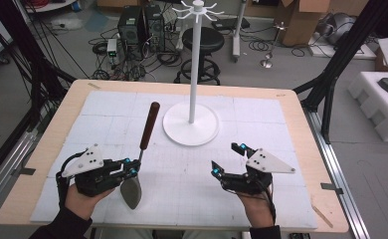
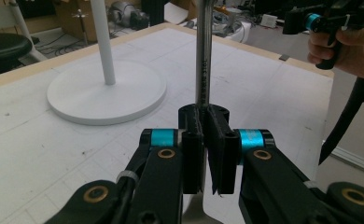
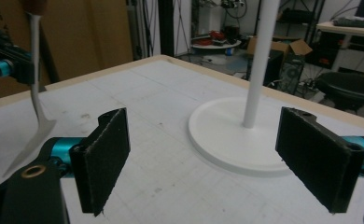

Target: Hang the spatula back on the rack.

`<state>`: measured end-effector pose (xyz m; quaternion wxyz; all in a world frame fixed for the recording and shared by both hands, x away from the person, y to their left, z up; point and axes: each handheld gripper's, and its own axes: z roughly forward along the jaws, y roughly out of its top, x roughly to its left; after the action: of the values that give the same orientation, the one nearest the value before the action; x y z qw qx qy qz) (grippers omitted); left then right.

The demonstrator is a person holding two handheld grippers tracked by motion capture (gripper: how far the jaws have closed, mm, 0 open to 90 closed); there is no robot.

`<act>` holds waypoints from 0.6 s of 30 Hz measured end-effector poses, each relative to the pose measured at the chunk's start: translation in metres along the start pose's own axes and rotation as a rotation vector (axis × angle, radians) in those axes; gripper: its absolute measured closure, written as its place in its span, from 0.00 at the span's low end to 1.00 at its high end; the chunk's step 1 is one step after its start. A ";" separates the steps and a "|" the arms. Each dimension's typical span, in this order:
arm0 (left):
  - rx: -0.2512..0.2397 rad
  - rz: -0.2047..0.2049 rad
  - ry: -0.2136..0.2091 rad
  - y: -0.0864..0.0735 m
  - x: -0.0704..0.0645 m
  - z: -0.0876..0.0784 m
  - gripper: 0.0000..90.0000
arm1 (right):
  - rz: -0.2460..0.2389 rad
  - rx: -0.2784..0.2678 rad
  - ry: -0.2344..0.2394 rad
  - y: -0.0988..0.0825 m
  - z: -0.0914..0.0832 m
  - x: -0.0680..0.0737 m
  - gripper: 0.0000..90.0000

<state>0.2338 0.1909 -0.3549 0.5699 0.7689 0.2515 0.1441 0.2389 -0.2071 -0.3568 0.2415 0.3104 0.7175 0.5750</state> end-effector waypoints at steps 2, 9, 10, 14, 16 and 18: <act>0.002 0.002 0.004 0.001 -0.003 0.002 0.93 | -0.005 -0.002 0.020 0.005 0.004 0.003 0.18; -0.006 0.025 0.009 0.004 -0.015 0.014 0.93 | -0.020 -0.028 0.109 0.027 0.019 0.017 0.19; -0.006 0.028 0.009 0.005 -0.017 0.016 0.93 | -0.023 -0.039 0.140 0.035 0.023 0.022 0.20; -0.015 0.034 0.014 0.008 -0.023 0.023 0.93 | -0.035 -0.049 0.199 0.047 0.031 0.030 0.21; -0.023 0.036 0.010 0.009 -0.025 0.025 0.93 | -0.042 -0.063 0.236 0.054 0.035 0.034 0.24; -0.029 0.038 0.008 0.010 -0.028 0.028 0.93 | -0.039 -0.080 0.274 0.063 0.042 0.038 0.25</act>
<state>0.2273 0.1508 -0.3521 0.5771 0.7646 0.2371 0.1615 0.2533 -0.1420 -0.3041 0.1646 0.2052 0.7261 0.6353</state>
